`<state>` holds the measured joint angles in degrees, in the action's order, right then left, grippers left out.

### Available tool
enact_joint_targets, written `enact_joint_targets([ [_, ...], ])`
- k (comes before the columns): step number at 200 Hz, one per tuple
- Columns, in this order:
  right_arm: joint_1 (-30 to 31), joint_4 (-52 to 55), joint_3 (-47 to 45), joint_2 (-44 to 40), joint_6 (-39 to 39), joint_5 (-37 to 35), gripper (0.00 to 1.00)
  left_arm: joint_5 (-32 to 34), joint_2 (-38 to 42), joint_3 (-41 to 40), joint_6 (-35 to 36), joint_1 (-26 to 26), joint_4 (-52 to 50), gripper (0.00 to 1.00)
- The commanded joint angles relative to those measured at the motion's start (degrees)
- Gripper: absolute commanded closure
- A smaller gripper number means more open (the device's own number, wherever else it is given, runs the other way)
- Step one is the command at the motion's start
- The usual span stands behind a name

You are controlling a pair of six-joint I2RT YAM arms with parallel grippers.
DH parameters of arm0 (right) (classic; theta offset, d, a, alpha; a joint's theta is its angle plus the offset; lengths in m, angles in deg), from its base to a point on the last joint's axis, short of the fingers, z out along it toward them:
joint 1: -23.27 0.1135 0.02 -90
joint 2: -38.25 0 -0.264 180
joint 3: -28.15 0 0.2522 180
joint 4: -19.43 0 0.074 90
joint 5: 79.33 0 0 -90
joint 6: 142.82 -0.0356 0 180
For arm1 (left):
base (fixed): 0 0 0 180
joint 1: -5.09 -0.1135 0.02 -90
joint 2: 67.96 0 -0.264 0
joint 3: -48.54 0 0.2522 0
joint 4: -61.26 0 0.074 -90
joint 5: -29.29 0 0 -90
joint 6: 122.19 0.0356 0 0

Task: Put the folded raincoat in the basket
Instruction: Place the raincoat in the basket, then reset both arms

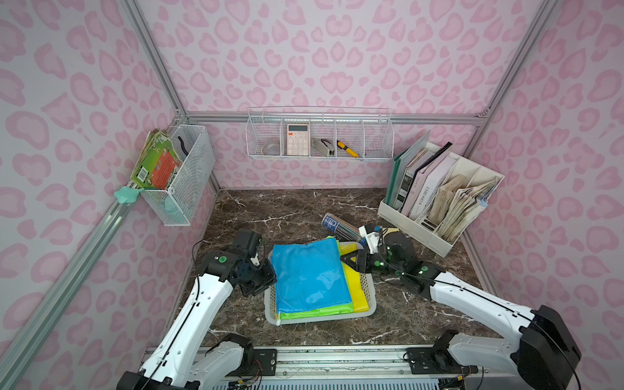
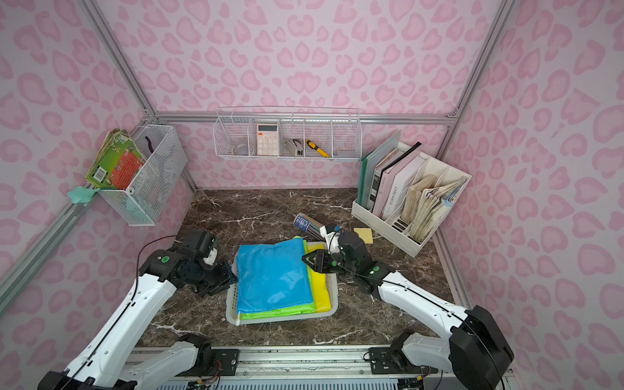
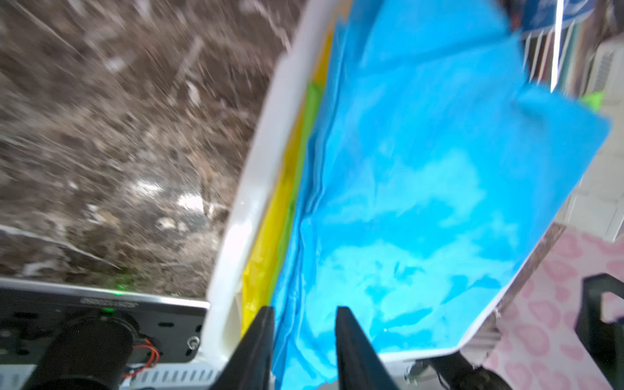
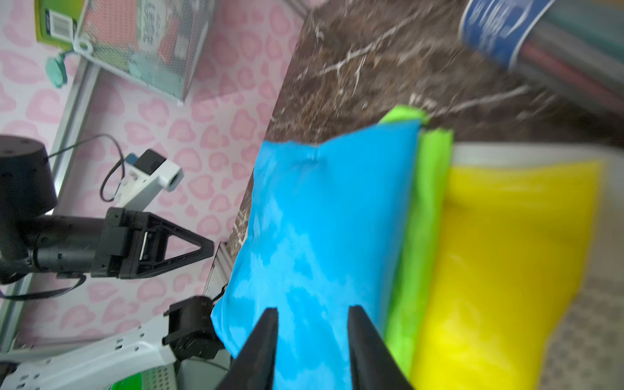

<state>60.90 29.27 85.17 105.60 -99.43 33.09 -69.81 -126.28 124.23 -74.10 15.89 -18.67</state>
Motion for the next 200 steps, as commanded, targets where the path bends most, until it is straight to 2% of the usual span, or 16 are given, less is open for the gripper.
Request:
enact_joint_targets([
  [1, -8.49, 4.62, 1.95, -3.06, 4.57, -5.59, 0.5, 13.3, 0.89, 3.46, 4.89, -3.52, 2.48, 0.36],
  [8, -11.68, 4.25, 1.94, -3.93, 6.19, -7.3, 0.47, 16.82, 1.0, 3.55, 5.4, -4.04, 5.2, 0.32],
  [22, -16.12, 4.79, 1.09, -5.52, 9.33, -16.07, 0.42, 25.05, 1.12, 2.48, 4.55, -4.47, 10.7, 0.25],
  [39, -19.05, 1.06, -3.23, -7.07, 16.16, -25.87, 0.33, 34.64, 1.29, -3.11, 3.28, -4.6, 19.37, 0.14],
  [69, -21.59, -8.71, -13.36, -8.44, 26.73, -38.85, 0.26, 34.54, -0.59, -13.75, 9.55, -5.26, 39.14, 0.13],
  [78, -21.97, -10.53, -15.63, -8.72, 27.87, -42.55, 0.19, 35.49, -2.26, -15.71, 11.54, -5.27, 43.08, 0.13],
  [85, -21.99, -11.52, -17.16, -8.88, 27.3, -46.46, 0.16, 38.08, -4.26, -16.91, 12.89, -5.26, 45.0, 0.14],
  [94, -22.19, -14.77, -19.82, -9.06, 26.75, -49.87, 0.1, 43.55, -7.01, -17.33, 10.24, -5.76, 44.69, 0.15],
  [115, -23.11, -27.8, -26.8, -8.31, 31.86, -52.24, 0.1, 40.95, -12.19, -20.28, 12.89, -8.86, 52.33, 0.16],
  [130, -25.64, -25.18, -25.24, -7.5, 31.59, -51.13, 0.1, 39.05, -14.46, -22.07, 14.9, -10.09, 57.45, 0.15],
  [140, -26.44, -28.59, -26.15, -6.14, 32.62, -52.15, 0.11, 35.9, -14.8, -20.88, 16.51, -10.78, 57.0, 0.15],
  [164, -29.52, -35.74, -29.76, -3.05, 33.6, -48.3, 0.11, 30.13, -15.49, -22.84, 21.58, -11.71, 67.08, 0.15],
  [176, -30.34, -42.08, -32.68, -0.84, 34.82, -47.45, 0.11, 31.19, -16.02, -24.43, 23.02, -11.77, 72.88, 0.14],
  [184, -30.87, -47.99, -34.56, 0.54, 35.63, -47.25, 0.11, 32.4, -16.47, -28.17, 24.46, -11.73, 82.2, 0.12],
  [191, -30.99, -46.7, -33.94, 0.6, 35.8, -46.55, 0.11, 32.55, -17.8, -31.44, 27.7, -11.99, 89.15, 0.11],
  [200, -31.48, -47.77, -33.62, 0.83, 36.52, -44.32, 0.11, 33.7, -20.17, -31.83, 27.87, -12.04, 89.33, 0.11],
])
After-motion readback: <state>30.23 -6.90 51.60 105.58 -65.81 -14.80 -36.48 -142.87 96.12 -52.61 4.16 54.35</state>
